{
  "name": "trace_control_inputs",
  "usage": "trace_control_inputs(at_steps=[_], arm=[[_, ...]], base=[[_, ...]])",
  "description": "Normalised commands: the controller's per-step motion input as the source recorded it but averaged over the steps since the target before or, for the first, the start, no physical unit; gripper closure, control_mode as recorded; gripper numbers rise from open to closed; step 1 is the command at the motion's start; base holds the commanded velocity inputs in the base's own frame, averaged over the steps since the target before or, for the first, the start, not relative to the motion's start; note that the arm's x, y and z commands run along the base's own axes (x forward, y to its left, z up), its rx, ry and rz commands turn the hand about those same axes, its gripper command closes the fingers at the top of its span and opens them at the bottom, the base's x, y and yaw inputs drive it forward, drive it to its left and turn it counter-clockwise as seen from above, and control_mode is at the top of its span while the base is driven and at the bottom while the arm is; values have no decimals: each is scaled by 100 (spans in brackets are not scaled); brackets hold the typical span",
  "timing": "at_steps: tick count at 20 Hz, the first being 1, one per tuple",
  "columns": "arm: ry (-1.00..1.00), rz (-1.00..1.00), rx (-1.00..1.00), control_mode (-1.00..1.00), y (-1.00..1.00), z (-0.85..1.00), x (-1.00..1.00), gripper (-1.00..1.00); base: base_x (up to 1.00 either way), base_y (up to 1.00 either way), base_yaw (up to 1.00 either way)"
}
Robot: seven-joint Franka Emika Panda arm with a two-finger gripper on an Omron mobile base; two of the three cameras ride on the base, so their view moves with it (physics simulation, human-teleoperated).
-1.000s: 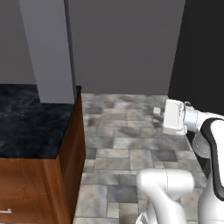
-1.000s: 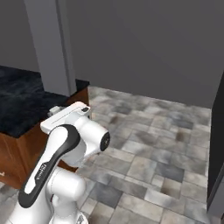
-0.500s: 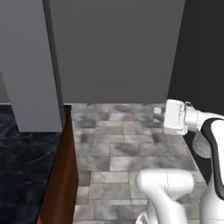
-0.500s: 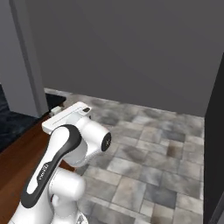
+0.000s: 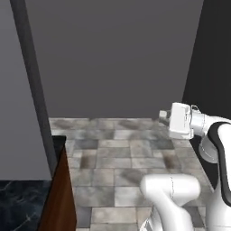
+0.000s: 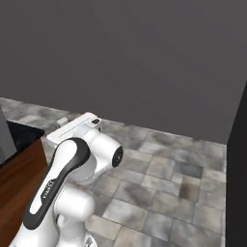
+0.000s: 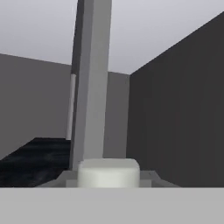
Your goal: Pick up the marshmallow and place it in the cup of hot chocolate on the dining counter.
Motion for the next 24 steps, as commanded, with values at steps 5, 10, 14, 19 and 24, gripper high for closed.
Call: trace_control_inputs(at_steps=[5, 10, 14, 19, 24], arm=[[0, 0, 0, 100, 0, 0, 0, 100], [0, 0, 0, 100, 0, 0, 0, 100], [0, 0, 0, 100, 0, 0, 0, 100], [0, 0, 0, 100, 0, 0, 0, 100], [0, 0, 0, 100, 0, 0, 0, 100]], base=[[100, -6, 37], [100, -14, 63], [100, -24, 64], [100, -59, 53], [100, -69, 50]])
